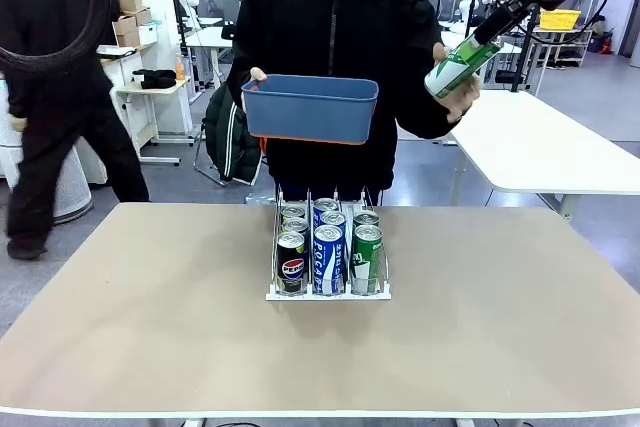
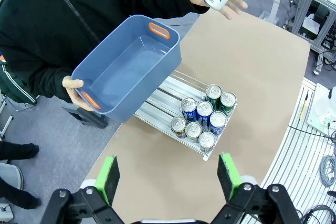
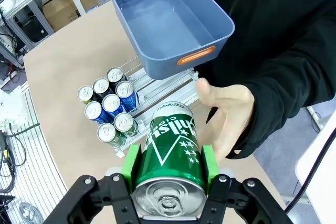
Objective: Fill the beverage cans into the dispenser.
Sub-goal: Place the picked Sprite in the line of the Automatic Can Dispenser with the same cans.
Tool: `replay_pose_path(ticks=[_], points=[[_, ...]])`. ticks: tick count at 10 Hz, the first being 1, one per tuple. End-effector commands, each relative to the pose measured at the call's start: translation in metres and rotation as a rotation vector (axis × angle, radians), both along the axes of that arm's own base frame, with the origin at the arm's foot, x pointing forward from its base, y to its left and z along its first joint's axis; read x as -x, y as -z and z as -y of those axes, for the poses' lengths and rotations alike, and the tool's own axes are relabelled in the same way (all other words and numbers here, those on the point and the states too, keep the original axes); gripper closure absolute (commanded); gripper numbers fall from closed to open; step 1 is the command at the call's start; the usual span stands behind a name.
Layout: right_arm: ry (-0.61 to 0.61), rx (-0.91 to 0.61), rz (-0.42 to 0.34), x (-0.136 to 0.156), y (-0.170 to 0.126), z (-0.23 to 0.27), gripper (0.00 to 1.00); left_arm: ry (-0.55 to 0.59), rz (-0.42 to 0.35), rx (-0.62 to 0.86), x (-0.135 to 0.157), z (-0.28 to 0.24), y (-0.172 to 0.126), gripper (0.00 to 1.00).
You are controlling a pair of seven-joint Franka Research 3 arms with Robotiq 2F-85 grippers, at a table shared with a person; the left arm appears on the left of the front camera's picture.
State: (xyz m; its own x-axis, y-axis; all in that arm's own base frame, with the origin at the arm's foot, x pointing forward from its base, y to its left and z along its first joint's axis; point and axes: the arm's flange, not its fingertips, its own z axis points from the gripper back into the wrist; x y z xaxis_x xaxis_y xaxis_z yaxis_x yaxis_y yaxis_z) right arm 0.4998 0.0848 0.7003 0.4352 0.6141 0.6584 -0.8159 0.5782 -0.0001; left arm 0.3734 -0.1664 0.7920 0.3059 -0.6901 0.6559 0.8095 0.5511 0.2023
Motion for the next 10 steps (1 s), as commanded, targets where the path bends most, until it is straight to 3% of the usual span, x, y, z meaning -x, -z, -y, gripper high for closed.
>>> replay_pose_path(ticks=[1, 10], points=[[0.0, -0.001, 0.006, 0.0001, -0.0019, -0.0005, 1.0, 0.002, -0.005, 0.012, -0.0004, -0.0005, -0.0001, 0.0], [0.0, -0.001, 0.006, 0.0001, -0.0019, -0.0005, 1.0, 0.002, -0.005, 0.012, -0.0004, -0.0005, -0.0001, 0.0]])
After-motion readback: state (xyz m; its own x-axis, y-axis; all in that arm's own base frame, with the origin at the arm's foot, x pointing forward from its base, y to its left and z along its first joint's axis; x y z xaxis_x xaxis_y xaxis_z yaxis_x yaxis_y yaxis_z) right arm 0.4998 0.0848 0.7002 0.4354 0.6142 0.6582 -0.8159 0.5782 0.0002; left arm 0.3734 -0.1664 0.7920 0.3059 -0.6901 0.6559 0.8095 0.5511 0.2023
